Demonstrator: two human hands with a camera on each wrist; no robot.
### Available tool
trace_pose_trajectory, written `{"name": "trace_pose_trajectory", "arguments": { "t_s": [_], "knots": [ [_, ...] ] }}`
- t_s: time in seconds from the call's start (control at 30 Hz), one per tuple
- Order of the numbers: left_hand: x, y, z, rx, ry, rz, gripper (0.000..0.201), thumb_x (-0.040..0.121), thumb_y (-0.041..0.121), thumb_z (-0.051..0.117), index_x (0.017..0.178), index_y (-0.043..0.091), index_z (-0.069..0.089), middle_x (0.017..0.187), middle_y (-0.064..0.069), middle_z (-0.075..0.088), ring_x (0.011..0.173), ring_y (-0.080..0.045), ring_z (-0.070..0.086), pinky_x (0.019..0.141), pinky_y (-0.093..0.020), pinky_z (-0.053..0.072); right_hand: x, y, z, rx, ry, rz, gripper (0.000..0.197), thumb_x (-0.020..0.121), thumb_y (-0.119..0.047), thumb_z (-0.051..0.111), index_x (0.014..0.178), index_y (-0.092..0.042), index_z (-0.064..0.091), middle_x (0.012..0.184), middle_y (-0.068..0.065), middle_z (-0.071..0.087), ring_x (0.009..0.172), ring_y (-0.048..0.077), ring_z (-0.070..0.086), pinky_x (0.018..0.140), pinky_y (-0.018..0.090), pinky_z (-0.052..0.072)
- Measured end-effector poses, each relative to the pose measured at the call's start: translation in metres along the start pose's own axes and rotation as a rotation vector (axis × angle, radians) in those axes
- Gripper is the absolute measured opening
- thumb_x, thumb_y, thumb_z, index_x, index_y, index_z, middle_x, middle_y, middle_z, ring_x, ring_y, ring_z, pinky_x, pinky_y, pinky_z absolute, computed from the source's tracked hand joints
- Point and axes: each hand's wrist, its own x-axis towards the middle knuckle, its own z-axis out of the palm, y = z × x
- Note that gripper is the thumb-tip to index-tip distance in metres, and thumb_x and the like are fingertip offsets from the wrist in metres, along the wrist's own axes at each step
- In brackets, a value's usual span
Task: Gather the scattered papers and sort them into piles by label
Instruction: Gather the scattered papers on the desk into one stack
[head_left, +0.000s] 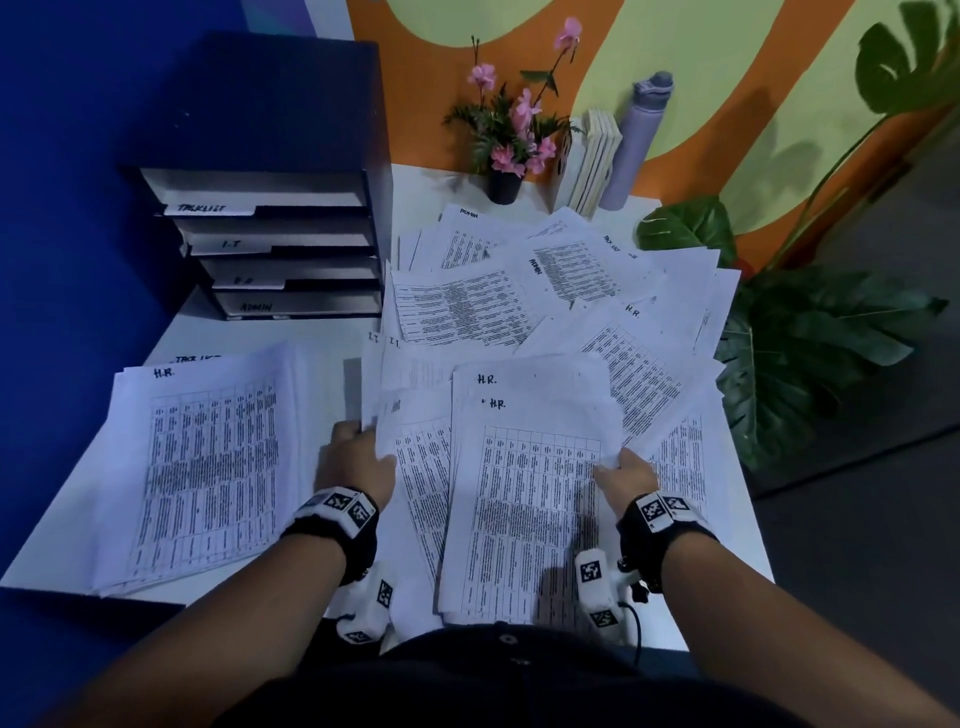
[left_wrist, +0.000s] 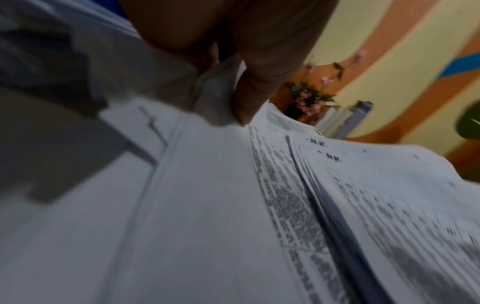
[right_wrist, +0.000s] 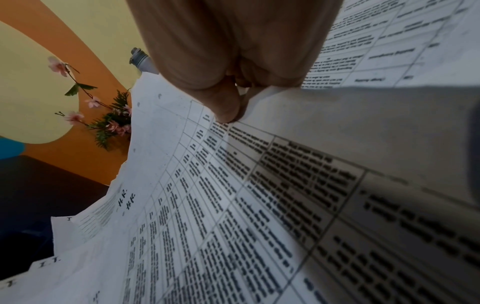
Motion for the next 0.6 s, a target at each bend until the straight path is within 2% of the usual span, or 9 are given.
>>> {"name": "trace_pose_trajectory", "arguments": {
  "t_s": [0.07, 0.13, 0.23, 0.3, 0.43, 0.5, 0.6],
  "knots": [
    [-0.003, 0.004, -0.002, 0.0, 0.012, 0.092, 0.034, 0.089, 0.023, 0.059, 0.12, 0.009, 0.06, 0.132, -0.008, 0.046, 0.103, -0.033, 0.059, 0.094, -0.042, 0.05, -0.002, -0.004, -0.001, 0.007, -0.028, -0.007, 0.01, 0.095, -0.013, 0.05, 0.093, -0.004, 0.05, 0.077, 0.006, 0.049, 0.067, 0.018, 0.049, 0.058, 0.025, 0.04],
    [-0.008, 0.01, -0.008, -0.011, 0.061, 0.14, 0.026, 0.091, 0.021, 0.056, 0.114, 0.01, 0.062, 0.126, -0.005, 0.05, 0.098, -0.035, 0.061, 0.09, -0.043, 0.051, -0.004, -0.006, -0.002, 0.054, -0.051, -0.01, 0.01, 0.095, -0.015, 0.05, 0.092, -0.006, 0.049, 0.075, 0.005, 0.047, 0.065, 0.017, 0.047, 0.056, 0.026, 0.038],
    [-0.015, 0.025, -0.028, -0.088, 0.202, 0.221, 0.024, 0.09, 0.008, 0.058, 0.113, 0.001, 0.064, 0.12, -0.013, 0.057, 0.101, -0.035, 0.061, 0.092, -0.033, 0.045, -0.002, -0.007, -0.005, 0.122, -0.031, 0.017, 0.012, 0.095, -0.015, 0.051, 0.097, -0.004, 0.054, 0.078, 0.008, 0.053, 0.066, 0.018, 0.05, 0.055, 0.025, 0.038],
    [-0.021, 0.037, -0.052, -0.149, 0.309, 0.31, 0.023, 0.085, -0.004, 0.059, 0.106, 0.0, 0.068, 0.112, -0.015, 0.062, 0.096, -0.034, 0.063, 0.087, -0.029, 0.044, 0.001, -0.005, -0.007, 0.137, -0.008, 0.046, 0.015, 0.094, -0.014, 0.051, 0.099, -0.001, 0.056, 0.081, 0.012, 0.055, 0.065, 0.02, 0.05, 0.054, 0.025, 0.039],
    [-0.033, 0.05, -0.103, -0.184, 0.458, 0.463, 0.034, 0.071, -0.019, 0.059, 0.091, 0.006, 0.072, 0.096, -0.008, 0.064, 0.082, -0.029, 0.065, 0.078, -0.034, 0.054, 0.003, -0.005, -0.013, 0.071, -0.004, 0.062, 0.011, 0.095, -0.014, 0.048, 0.09, -0.004, 0.048, 0.077, 0.009, 0.049, 0.064, 0.018, 0.046, 0.058, 0.027, 0.038],
    [-0.04, 0.057, -0.126, -0.148, 0.512, 0.54, 0.042, 0.064, -0.023, 0.059, 0.091, 0.006, 0.072, 0.096, -0.008, 0.065, 0.08, -0.03, 0.064, 0.074, -0.035, 0.054, 0.002, -0.007, -0.015, 0.046, -0.013, 0.053, 0.014, 0.096, -0.014, 0.047, 0.083, -0.009, 0.044, 0.074, 0.007, 0.046, 0.063, 0.018, 0.045, 0.056, 0.028, 0.035],
    [-0.046, 0.069, -0.154, -0.1, 0.58, 0.585, 0.045, 0.058, -0.023, 0.066, 0.093, 0.005, 0.071, 0.099, -0.012, 0.065, 0.082, -0.032, 0.064, 0.075, -0.034, 0.053, 0.002, -0.01, -0.017, 0.044, 0.004, 0.019, 0.019, 0.097, -0.015, 0.047, 0.08, -0.01, 0.041, 0.072, 0.005, 0.043, 0.061, 0.016, 0.042, 0.052, 0.027, 0.031]
  ]
}}
